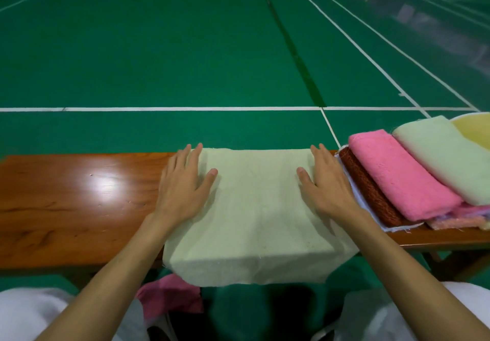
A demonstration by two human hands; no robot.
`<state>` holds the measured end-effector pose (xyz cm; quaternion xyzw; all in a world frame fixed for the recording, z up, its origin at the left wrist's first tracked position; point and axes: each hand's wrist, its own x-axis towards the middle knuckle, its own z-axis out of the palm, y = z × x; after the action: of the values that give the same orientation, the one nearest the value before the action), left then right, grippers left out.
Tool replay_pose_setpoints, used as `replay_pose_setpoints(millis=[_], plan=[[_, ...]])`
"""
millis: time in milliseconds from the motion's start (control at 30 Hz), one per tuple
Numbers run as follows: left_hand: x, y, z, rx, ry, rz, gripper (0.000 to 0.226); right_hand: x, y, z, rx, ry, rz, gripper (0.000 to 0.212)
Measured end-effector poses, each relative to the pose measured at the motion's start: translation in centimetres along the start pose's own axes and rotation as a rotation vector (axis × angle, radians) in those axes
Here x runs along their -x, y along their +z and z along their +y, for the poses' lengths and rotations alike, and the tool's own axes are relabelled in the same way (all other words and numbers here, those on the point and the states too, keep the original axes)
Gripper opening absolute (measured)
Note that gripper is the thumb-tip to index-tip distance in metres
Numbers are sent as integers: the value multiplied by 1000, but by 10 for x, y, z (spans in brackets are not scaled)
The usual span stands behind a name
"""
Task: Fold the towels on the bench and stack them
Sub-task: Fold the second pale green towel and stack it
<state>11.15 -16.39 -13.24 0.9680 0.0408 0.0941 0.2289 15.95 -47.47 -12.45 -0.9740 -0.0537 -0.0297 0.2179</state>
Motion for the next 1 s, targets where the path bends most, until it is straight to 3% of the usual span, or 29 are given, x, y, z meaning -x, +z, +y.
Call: replay_pose_setpoints(millis=[67,167,333,433,500,600,667,733,800,1000], plan=[[6,-11,0,-50,-101,96,62,11,-8,-3,87,80,13,60],[17,-24,-6,-108,-282,25,54,22,-16,-5,231,163,32,41],[33,-29,-12,-36,-272,-77,21,21,-18,-6,214,239,23,12],[33,-31,-13,65,-237,-65,18,19,-15,1,162,198,35,14],[31,-38,-11,243,-270,-64,18,19,-19,3,-11,140,53,13],[29,-59,-3,687,-422,-136,10,22,-35,-1,-578,196,1,15],[30,-72,-4,875,-423,-224,33,27,-46,-3,-870,188,-176,38],[32,-82,-9,921,-352,-330,50,30,-55,-1,-914,126,-319,46],[34,-89,-13,918,-313,-395,51,32,-64,2,-882,109,-364,44],[36,-98,-24,646,-254,-218,27,36,-70,6,-633,96,-173,33]])
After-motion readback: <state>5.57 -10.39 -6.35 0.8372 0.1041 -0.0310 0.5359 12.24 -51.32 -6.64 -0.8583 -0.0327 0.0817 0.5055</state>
